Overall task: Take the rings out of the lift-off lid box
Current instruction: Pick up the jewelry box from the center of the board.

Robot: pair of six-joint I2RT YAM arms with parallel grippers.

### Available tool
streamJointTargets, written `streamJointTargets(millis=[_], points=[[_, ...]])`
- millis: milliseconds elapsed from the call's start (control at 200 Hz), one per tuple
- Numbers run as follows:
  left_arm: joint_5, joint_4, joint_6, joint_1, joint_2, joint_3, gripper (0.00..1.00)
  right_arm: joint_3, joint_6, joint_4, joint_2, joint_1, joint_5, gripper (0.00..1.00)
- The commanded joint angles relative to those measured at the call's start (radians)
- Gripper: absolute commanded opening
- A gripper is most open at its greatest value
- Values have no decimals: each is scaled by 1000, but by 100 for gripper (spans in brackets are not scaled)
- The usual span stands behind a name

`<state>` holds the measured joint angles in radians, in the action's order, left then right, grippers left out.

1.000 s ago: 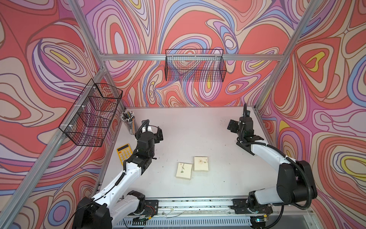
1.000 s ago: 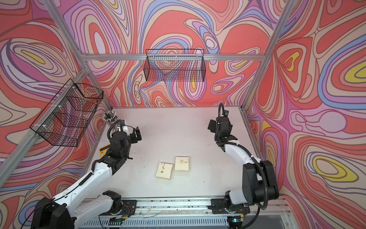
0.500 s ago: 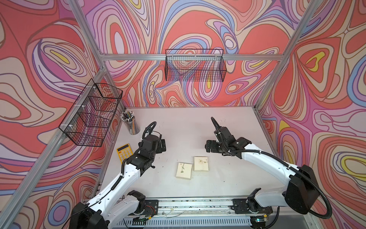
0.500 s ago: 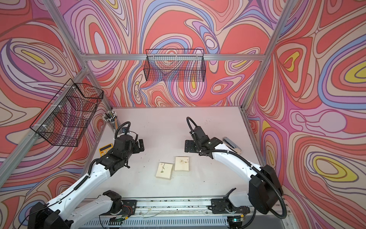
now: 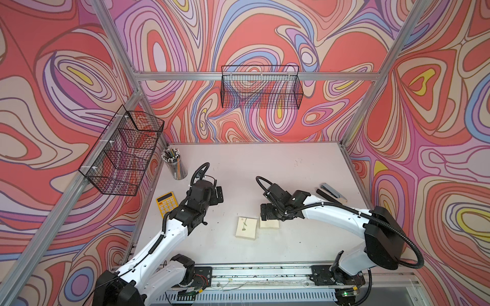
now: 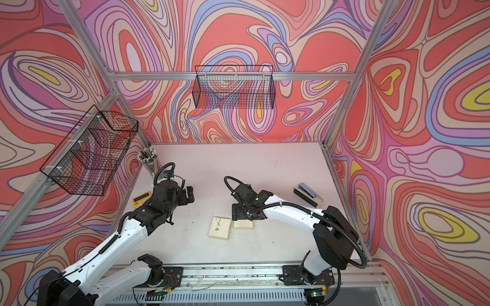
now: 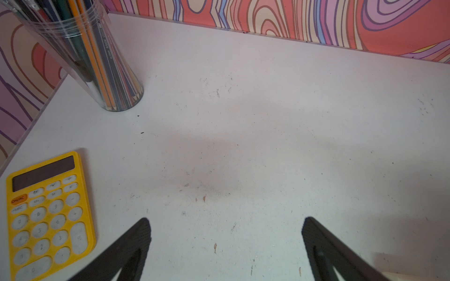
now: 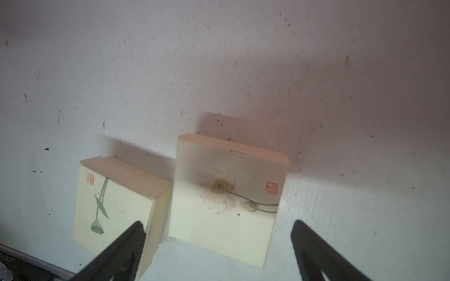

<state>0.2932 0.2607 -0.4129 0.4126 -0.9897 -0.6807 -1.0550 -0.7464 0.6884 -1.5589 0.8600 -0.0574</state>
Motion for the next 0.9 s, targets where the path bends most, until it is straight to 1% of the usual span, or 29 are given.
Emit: streamJointTargets(millis=[0, 145, 326, 346, 466, 896], points=[[-10, 10, -14, 3, 8, 4, 100, -26, -45, 14, -20, 12, -27, 98], [-8, 10, -16, 3, 8, 12, 100, -22, -76, 31, -39, 14, -71, 99], [-9, 10, -15, 4, 9, 18, 100, -26, -73, 11, -68, 16, -48, 98], [-9, -19, -15, 2, 8, 18, 100, -28, -73, 9, -71, 16, -47, 98], [-5, -25, -13, 2, 3, 21, 100, -36, -67, -4, -78, 22, -35, 98], [7, -28, -10, 3, -6, 26, 100, -79, -52, 40, -150, 27, -73, 98]])
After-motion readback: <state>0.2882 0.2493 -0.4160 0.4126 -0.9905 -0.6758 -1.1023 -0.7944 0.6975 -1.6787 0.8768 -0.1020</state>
